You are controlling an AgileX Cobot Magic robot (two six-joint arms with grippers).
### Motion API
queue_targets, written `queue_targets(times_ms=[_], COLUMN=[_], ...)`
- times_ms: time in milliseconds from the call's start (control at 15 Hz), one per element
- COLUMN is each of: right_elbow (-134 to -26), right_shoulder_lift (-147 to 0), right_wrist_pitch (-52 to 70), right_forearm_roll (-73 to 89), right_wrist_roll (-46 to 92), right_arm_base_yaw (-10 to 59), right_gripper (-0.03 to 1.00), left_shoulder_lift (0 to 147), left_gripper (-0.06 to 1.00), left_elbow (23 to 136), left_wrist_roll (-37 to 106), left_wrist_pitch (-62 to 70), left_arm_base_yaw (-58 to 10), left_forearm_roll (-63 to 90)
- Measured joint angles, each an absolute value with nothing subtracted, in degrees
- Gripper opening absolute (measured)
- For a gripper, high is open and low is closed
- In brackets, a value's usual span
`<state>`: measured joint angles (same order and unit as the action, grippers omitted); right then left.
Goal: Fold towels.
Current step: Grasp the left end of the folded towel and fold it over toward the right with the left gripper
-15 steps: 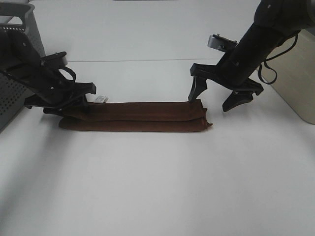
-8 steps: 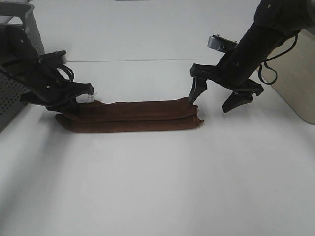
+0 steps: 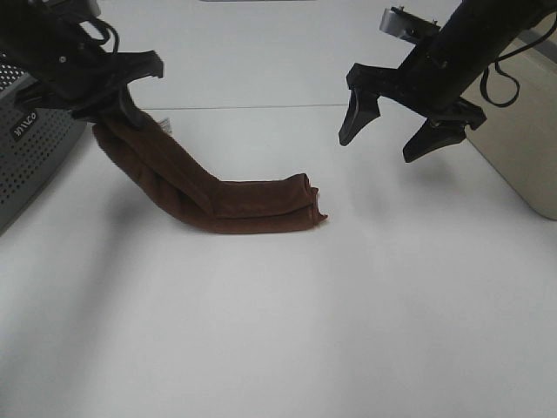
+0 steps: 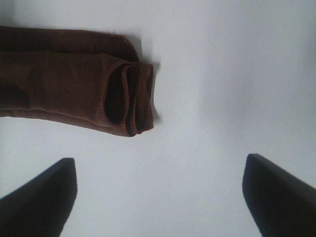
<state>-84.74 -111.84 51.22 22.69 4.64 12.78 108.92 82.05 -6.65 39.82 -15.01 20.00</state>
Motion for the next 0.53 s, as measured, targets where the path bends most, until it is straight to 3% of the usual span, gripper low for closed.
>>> queue_targets(times_ms=[333, 533], right_elbow=[-84.74, -84.74], right_shoulder_lift=[-106.91, -106.28], right_wrist_pitch=[53.80, 56.09], right_forearm_roll=[22.17, 22.00], right_wrist_roll=[4.64, 4.64], right_arm_base_yaw=[12.78, 12.78], right_gripper=[0.85, 0.85], left_shoulder_lift=[110.87, 116.71], left_gripper=[0.13, 0.28], left_elbow=[84.40, 86.92], left_wrist_roll=[-11.12, -13.98], left_wrist_pitch=[35.75, 33.29], left_arm_base_yaw=[-23.72, -27.79], left_forearm_roll=[23.61, 26.53])
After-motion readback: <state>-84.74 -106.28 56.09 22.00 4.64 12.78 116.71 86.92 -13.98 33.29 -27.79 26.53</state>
